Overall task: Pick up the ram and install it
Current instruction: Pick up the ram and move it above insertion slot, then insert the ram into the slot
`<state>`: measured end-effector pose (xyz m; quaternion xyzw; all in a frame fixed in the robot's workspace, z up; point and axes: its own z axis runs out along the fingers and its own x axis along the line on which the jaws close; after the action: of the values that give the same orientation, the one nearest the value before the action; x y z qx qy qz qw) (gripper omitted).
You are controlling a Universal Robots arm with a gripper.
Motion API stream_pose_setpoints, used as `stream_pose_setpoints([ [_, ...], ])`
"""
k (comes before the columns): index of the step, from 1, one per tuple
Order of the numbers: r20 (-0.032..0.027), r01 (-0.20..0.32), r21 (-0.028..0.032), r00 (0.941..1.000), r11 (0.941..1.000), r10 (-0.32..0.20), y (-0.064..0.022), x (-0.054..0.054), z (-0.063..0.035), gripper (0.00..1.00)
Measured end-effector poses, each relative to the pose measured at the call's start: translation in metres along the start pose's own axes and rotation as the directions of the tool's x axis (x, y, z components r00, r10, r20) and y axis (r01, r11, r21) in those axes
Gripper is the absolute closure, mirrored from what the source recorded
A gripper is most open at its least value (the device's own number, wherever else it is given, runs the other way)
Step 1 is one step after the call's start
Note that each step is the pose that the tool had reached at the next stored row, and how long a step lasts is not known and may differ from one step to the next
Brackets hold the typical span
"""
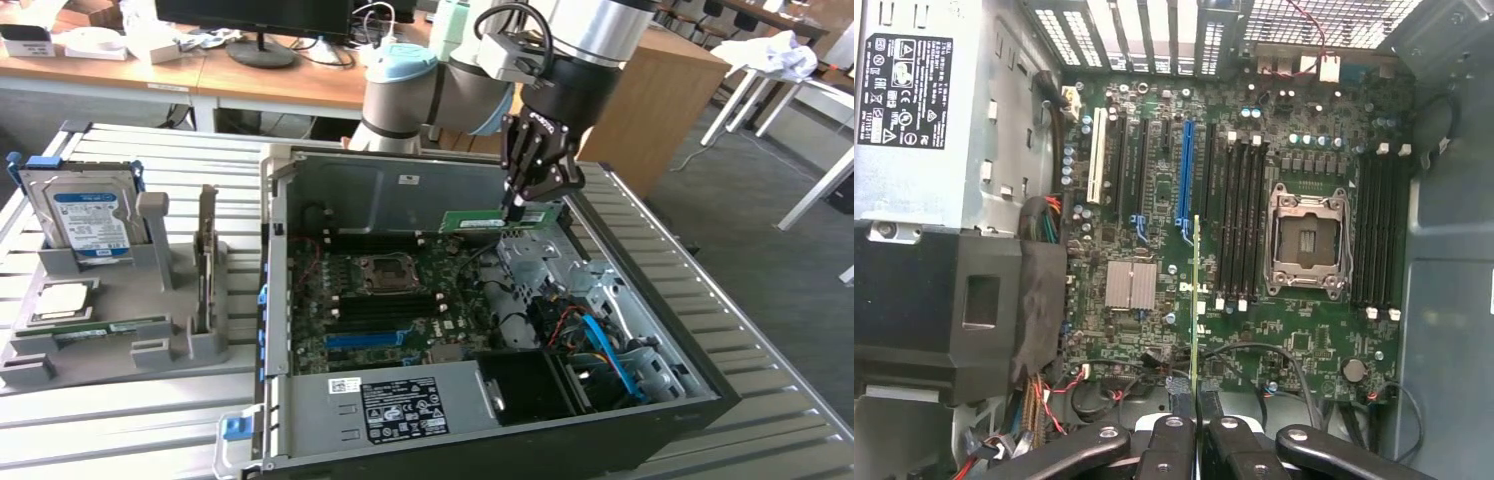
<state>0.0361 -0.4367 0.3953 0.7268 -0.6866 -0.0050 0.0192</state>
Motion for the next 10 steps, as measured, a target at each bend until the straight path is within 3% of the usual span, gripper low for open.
stream_pose_setpoints([
  [10,0.0001,-0.001,0.0000,1.0000,1.0000,0.001,0.0035,-0.0003,0.0010,0.87],
])
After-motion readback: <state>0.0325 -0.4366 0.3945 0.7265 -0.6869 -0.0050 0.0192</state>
